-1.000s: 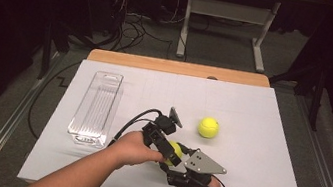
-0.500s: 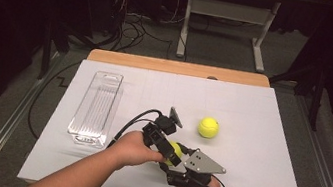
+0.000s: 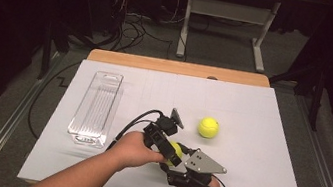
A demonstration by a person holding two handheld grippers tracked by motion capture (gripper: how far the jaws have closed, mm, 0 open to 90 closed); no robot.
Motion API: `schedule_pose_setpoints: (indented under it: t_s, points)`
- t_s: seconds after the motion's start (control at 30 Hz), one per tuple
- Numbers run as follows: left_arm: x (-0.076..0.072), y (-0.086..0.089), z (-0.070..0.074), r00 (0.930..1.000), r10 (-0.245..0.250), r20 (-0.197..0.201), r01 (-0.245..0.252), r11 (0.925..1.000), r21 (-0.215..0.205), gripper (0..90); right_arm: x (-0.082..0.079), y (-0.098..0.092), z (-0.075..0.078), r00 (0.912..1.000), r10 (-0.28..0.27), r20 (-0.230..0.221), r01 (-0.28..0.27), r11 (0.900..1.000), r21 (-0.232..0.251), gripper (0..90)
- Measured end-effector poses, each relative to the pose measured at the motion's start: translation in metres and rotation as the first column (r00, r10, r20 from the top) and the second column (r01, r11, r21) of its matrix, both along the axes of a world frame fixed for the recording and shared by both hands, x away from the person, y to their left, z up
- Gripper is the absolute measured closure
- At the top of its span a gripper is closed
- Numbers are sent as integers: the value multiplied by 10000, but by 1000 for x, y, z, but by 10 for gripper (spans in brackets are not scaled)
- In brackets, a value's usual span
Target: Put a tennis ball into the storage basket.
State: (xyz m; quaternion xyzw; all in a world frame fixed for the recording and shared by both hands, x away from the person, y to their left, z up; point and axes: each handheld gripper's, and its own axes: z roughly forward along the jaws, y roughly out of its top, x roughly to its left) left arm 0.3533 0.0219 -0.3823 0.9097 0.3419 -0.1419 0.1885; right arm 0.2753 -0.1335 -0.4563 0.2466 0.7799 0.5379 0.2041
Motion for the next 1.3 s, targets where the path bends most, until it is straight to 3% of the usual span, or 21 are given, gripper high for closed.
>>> schedule_pose_setpoints:
  t_s: [0.57,1.0,1.3]
  points:
    - [-1,-1,3,10000,69,16,-69,10000,1,265,0,0,3,10000,4,12,-4,10000,17,256]
    - [0,1,6,9998,144,142,-145,9999,49,265,1,0,1,9999,-31,-102,30,9999,-136,195]
    - [1,1,3,9998,71,178,-74,9998,190,265,2,0,-1,9995,-90,-307,85,9998,-190,106]
